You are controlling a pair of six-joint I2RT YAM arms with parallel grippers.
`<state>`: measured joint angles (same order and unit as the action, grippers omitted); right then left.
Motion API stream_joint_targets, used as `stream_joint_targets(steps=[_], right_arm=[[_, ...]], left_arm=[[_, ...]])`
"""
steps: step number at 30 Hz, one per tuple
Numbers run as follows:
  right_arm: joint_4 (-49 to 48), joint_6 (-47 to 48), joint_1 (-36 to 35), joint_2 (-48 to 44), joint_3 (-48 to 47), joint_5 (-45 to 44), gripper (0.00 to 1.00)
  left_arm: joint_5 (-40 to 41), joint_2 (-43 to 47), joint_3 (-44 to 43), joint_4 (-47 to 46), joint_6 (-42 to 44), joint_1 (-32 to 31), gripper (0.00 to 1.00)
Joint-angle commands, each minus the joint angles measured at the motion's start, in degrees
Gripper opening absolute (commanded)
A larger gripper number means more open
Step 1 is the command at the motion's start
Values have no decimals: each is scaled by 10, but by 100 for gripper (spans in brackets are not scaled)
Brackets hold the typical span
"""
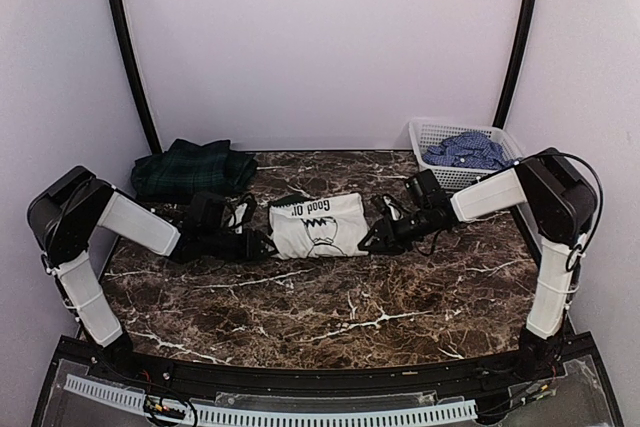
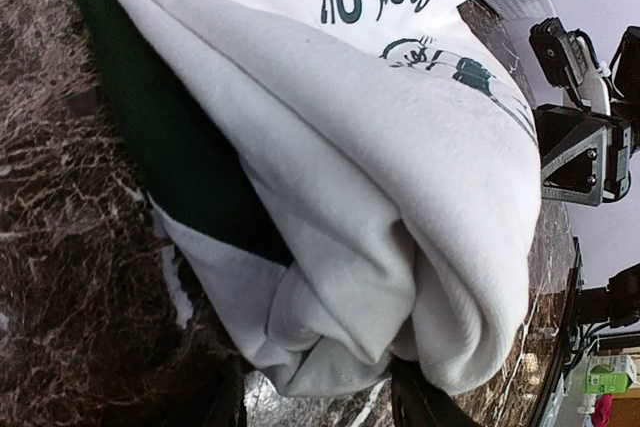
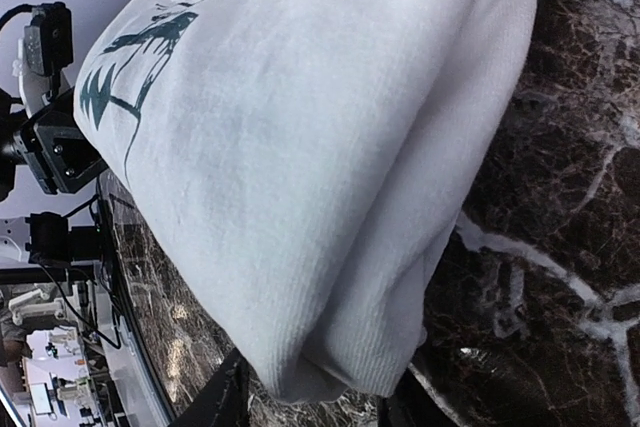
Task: Fold and stack the mixed laundry pile
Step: Smooth out the square-folded T-shirt at the center of the board.
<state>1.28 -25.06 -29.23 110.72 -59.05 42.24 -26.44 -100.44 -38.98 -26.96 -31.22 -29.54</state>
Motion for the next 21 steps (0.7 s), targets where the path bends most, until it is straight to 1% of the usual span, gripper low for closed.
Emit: stream_joint_targets(steps=[1, 4, 8, 10, 11, 12, 13, 15, 18, 21], right_arm=[[-15, 7, -5, 11, -21, 1, 35], [-15, 13, -5, 12, -26, -2, 22], [5, 17, -5, 5, -29, -4, 9], [5, 17, -5, 3, -28, -4, 0], [7, 18, -6, 4, -29, -5, 0], [9, 18, -6, 3, -29, -9, 0], [11, 18, -6, 0, -28, -13, 0], [25, 20, -5, -9, -26, -20, 0], [57, 28, 0, -35, -20, -43, 0], [85, 34, 9, -57, -7, -57, 0]], left_arm=[[-11, -8, -24, -20, 25, -4, 44], [-14, -17, -35, -20, 29, -4, 36], [-26, -20, -39, -14, 30, -5, 32], [-28, -19, -35, -17, 30, -5, 25], [-25, -18, -34, -17, 30, -5, 17], [-18, -14, -31, -13, 30, -5, 14], [-12, -12, -29, -11, 29, -5, 6], [6, 4, -22, -1, 27, -4, 0], [42, 37, -10, 41, 27, 1, 0], [57, 52, -10, 106, 29, 10, 0]])
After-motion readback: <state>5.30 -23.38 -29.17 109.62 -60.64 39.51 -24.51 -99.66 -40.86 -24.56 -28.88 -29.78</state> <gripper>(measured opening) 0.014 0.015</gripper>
